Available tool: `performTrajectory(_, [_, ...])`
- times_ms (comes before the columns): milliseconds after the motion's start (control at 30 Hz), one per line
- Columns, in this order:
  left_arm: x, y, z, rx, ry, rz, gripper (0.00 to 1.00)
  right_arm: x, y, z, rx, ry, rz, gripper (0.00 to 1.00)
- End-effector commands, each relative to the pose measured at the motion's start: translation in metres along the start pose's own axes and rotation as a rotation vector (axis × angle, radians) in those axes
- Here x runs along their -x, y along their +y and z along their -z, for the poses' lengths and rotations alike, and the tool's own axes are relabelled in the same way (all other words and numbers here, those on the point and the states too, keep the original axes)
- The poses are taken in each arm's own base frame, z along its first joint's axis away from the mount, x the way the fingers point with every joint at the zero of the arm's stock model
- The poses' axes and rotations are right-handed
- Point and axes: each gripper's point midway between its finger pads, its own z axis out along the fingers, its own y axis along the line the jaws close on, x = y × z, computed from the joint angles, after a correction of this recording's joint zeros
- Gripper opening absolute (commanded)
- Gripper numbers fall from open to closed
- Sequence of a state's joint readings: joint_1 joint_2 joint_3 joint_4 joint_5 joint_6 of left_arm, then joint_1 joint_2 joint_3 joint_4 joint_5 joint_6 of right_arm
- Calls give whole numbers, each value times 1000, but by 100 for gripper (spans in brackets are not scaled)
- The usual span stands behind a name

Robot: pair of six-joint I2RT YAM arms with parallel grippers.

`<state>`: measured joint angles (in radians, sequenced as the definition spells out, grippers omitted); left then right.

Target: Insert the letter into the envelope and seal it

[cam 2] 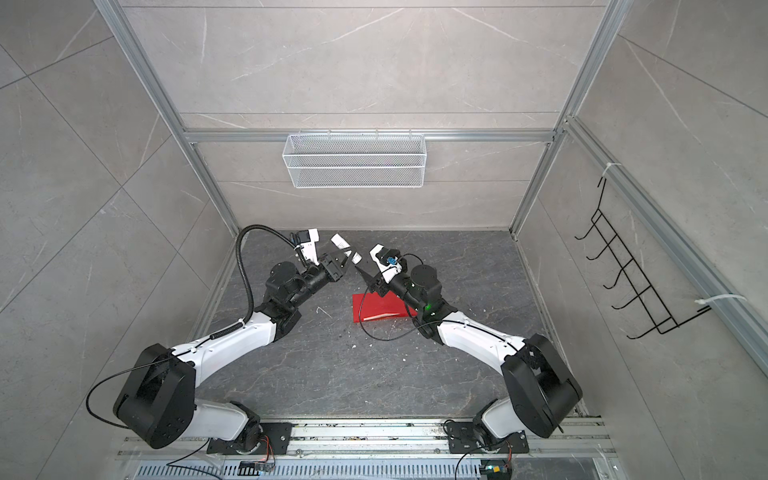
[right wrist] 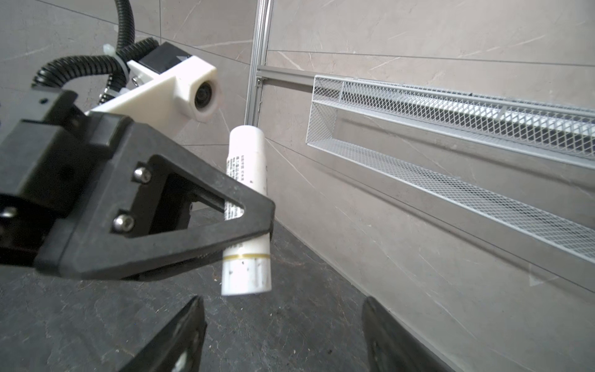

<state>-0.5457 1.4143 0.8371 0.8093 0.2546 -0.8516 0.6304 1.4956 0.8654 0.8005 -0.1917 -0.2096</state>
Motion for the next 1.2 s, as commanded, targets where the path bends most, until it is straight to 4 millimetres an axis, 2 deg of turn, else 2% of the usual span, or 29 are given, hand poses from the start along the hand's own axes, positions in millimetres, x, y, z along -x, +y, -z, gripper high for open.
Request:
performTrajectory(0, [23, -25, -3, -81, -77, -4, 0, 12, 0, -2, -21, -74, 18, 71])
performTrajectory(567, [21, -28, -4, -107, -70, 24, 0, 10, 16, -15, 24, -81, 47, 46])
performTrajectory(967, [18, -29, -7, -118, -51, 26, 0, 11, 15, -18, 8, -86, 76, 43])
performTrajectory(1167, [16, -29, -8, -119, -43, 25, 0, 10, 12, -20, -8, -86, 86, 36])
